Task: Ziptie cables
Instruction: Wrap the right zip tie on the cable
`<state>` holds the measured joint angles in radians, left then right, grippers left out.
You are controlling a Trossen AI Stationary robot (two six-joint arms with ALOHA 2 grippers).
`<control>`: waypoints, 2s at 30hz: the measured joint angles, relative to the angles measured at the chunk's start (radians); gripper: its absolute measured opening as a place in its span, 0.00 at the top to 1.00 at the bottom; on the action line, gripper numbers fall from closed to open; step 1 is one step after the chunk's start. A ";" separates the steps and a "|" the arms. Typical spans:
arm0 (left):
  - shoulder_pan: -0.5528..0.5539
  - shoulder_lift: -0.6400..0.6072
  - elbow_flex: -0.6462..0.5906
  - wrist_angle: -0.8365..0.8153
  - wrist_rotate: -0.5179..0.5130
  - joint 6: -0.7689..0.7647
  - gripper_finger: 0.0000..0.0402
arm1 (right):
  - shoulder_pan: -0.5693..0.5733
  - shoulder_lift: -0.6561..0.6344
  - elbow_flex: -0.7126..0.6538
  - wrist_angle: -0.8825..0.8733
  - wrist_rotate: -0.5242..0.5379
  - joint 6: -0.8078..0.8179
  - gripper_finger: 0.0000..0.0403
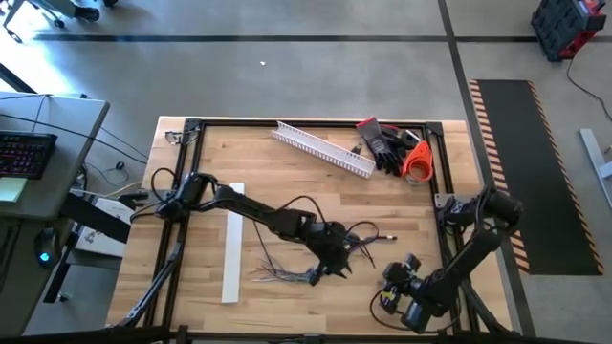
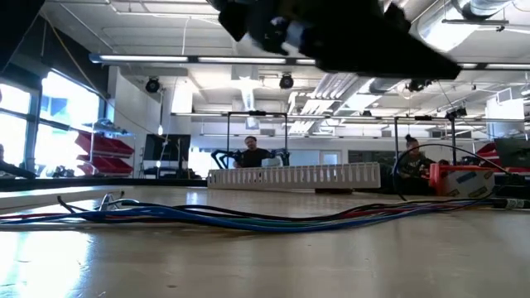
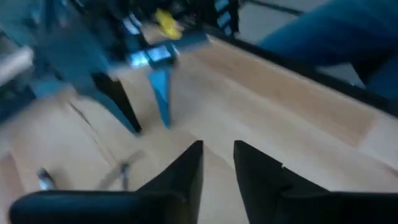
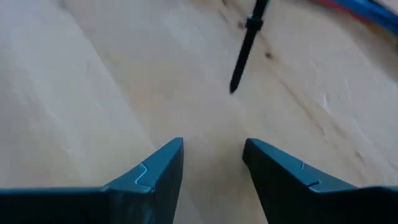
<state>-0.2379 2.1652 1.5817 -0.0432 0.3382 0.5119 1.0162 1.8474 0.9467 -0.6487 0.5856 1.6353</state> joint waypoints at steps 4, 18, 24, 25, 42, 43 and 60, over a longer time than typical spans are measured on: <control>0.002 0.022 0.000 0.089 -0.025 0.006 0.72 | -0.021 0.065 0.035 -0.014 0.089 -0.026 0.61; 0.034 0.032 0.001 0.119 -0.035 0.095 0.59 | -0.126 0.097 0.059 -0.073 0.178 -0.099 0.86; 0.045 0.049 0.001 0.126 -0.036 0.159 0.60 | -0.148 0.096 0.158 -0.196 0.084 -0.170 0.98; 0.047 0.050 0.001 0.129 -0.036 0.169 0.60 | -0.151 0.096 0.181 -0.227 0.077 -0.171 0.98; 0.074 0.113 0.001 0.179 -0.043 0.161 0.83 | -0.218 0.094 0.368 -0.386 0.050 -0.282 1.00; 0.076 0.113 0.001 0.179 -0.042 0.156 0.88 | -0.218 0.094 0.368 -0.386 0.050 -0.282 1.00; 0.149 0.113 0.001 0.198 0.211 0.073 1.00 | -0.130 0.011 0.368 -0.415 0.061 -0.263 0.60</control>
<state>-0.0887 2.2784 1.5829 0.1547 0.5491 0.5852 0.8861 1.8580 1.3151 -1.0634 0.6470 1.3725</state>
